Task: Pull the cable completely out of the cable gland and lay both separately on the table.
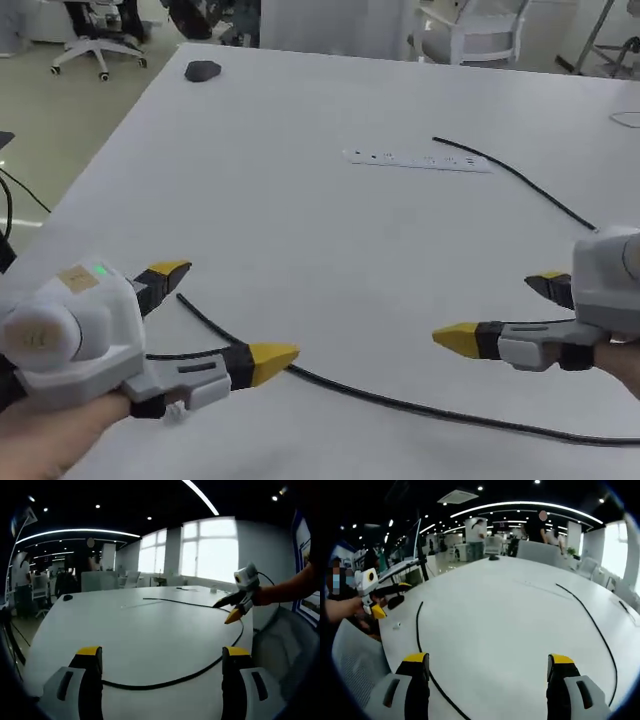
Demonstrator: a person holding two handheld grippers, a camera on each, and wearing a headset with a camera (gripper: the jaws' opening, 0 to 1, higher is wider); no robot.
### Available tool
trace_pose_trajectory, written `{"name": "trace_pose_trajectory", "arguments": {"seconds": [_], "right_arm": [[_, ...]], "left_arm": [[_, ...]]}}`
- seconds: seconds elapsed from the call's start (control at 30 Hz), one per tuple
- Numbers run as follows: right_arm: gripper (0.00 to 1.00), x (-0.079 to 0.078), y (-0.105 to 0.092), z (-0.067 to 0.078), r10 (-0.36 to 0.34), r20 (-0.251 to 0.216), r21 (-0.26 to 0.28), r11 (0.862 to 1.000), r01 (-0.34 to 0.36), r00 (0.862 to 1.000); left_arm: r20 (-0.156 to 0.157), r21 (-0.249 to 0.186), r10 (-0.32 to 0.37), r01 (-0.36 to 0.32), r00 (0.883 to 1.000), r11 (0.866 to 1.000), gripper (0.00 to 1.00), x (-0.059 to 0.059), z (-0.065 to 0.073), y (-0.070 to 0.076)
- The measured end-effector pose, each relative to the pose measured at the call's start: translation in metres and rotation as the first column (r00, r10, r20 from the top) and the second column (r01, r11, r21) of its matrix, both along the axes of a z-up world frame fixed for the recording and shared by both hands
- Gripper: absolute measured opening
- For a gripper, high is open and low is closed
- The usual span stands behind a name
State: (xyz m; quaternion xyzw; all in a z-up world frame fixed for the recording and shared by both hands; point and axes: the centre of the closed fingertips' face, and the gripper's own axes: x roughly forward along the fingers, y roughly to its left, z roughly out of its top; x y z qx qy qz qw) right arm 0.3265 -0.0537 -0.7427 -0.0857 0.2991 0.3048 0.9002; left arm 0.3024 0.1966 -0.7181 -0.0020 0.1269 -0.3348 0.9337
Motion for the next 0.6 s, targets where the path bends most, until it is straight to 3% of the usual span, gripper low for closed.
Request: {"name": "trace_pose_trajectory", "arguments": {"seconds": [0.2,0.27,0.37,0.6], "right_arm": [[0.99,-0.011,-0.052,0.003,-0.044,-0.003,0.011,0.999,0.044,0.999],[0.99,-0.014,-0.062,0.004,-0.046,-0.006,0.018,0.999,0.046,0.999],[0.99,-0.018,-0.074,0.004,-0.035,-0.002,0.004,0.999,0.035,0.999],[0.99,-0.021,-0.093,0.008,-0.025,0.021,0.012,1.0,0.024,0.999]], "left_arm": [[-0.013,0.035,-0.019,0.019,1.0,0.999,1.0,-0.003,0.006,-0.022],[-0.011,0.051,-0.02,0.021,1.0,0.998,1.0,-0.004,0.007,-0.028],[-0.037,0.081,-0.011,0.014,0.999,0.997,1.0,-0.004,0.003,-0.03],[-0.047,0.088,0.014,-0.01,0.999,0.996,1.0,-0.003,0.007,-0.034]]}}
